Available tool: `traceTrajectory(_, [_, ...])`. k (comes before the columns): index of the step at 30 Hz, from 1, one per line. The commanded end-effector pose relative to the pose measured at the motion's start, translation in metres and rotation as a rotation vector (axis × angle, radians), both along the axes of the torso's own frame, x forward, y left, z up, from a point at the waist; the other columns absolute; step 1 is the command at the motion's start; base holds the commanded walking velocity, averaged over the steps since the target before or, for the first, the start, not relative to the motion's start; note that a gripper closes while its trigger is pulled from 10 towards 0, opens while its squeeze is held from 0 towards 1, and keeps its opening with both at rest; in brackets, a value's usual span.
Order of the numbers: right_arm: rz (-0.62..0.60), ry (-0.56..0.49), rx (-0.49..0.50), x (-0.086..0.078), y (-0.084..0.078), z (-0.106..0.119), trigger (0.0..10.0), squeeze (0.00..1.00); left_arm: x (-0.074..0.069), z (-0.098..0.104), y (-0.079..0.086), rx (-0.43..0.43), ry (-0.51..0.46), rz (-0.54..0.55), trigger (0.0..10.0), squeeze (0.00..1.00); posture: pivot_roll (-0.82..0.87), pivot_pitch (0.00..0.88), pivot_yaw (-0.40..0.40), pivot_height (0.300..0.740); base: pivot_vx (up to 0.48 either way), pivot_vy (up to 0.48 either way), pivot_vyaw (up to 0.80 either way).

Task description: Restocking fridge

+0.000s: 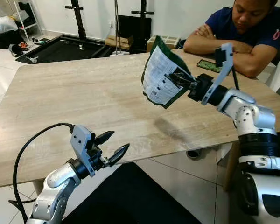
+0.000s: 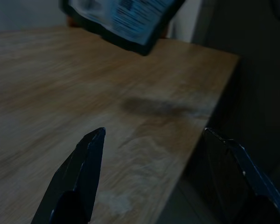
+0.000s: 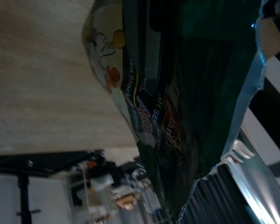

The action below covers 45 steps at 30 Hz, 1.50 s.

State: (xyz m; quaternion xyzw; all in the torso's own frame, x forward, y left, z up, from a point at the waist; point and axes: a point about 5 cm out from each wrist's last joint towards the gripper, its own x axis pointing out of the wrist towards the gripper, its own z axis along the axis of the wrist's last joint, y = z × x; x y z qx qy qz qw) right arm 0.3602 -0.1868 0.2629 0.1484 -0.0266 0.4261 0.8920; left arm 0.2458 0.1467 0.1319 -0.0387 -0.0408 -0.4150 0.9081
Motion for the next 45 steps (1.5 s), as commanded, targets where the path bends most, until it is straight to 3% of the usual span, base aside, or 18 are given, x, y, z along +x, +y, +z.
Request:
traceTrajectory(1, [0.045,-0.026,0.025,-0.004,-0.005,0.005,10.0,0.00,-0.005,-0.001,-0.003,0.033,0.026,-0.066,10.0,0.00,-0.09,0.045,0.003,0.740,0.000,0.000,0.00])
traceTrajectory(4, [0.081,-0.018,0.011,-0.008,-0.010,0.000,10.0,0.00,-0.010,-0.004,-0.004,0.067,0.067,-0.122,10.0,0.00,-0.08,0.045,0.003,0.740,0.000,0.000,0.00])
traceTrajectory(6, [0.151,-0.001,0.001,-0.016,-0.021,-0.009,10.0,0.00,-0.019,-0.011,-0.003,0.117,0.157,-0.201,10.0,0.00,-0.08,0.043,0.003,0.740,0.000,0.000,0.00])
traceTrajectory(13, [0.280,0.026,-0.037,-0.037,-0.036,-0.025,10.0,0.00,-0.037,-0.031,0.009,0.255,0.300,-0.255,10.0,0.00,-0.07,0.042,0.003,0.740,0.000,0.000,0.00])
traceTrajectory(16, [0.333,0.073,-0.063,-0.048,-0.043,-0.037,10.0,0.00,-0.052,-0.045,0.018,0.336,0.388,-0.280,10.0,0.00,-0.07,0.043,0.006,0.740,0.000,0.000,0.00])
traceTrajectory(19, [0.386,0.096,-0.033,-0.060,-0.051,-0.041,10.0,0.00,-0.067,-0.058,0.024,0.401,0.482,-0.307,10.0,0.00,-0.07,0.046,0.006,0.740,0.000,0.000,0.00])
traceTrajectory(24, [0.429,0.097,0.009,-0.069,-0.058,-0.039,10.0,0.00,-0.076,-0.068,0.028,0.462,0.552,-0.325,10.0,0.00,-0.07,0.048,0.008,0.740,0.000,0.000,0.00])
traceTrajectory(25, [0.458,0.109,0.015,-0.075,-0.061,-0.041,10.0,0.00,-0.080,-0.077,0.032,0.505,0.591,-0.313,10.0,0.00,-0.07,0.049,0.010,0.740,0.000,0.000,0.00])
traceTrajectory(33, [0.512,0.166,-0.013,-0.090,-0.066,-0.051,10.0,0.00,-0.084,-0.099,0.043,0.593,0.651,-0.230,10.0,0.00,-0.08,0.046,0.013,0.740,0.000,0.000,0.00])
traceTrajectory(37, [0.525,0.269,-0.082,-0.105,-0.069,-0.070,10.0,0.00,-0.084,-0.123,0.049,0.665,0.678,-0.118,10.0,0.00,-0.08,0.045,0.020,0.740,0.000,0.000,0.00])
traceTrajectory(45, [0.517,0.368,-0.136,-0.114,-0.066,-0.096,10.0,0.00,-0.089,-0.150,0.056,0.738,0.731,-0.017,10.0,0.00,-0.08,0.040,0.021,0.740,0.000,0.000,0.00])
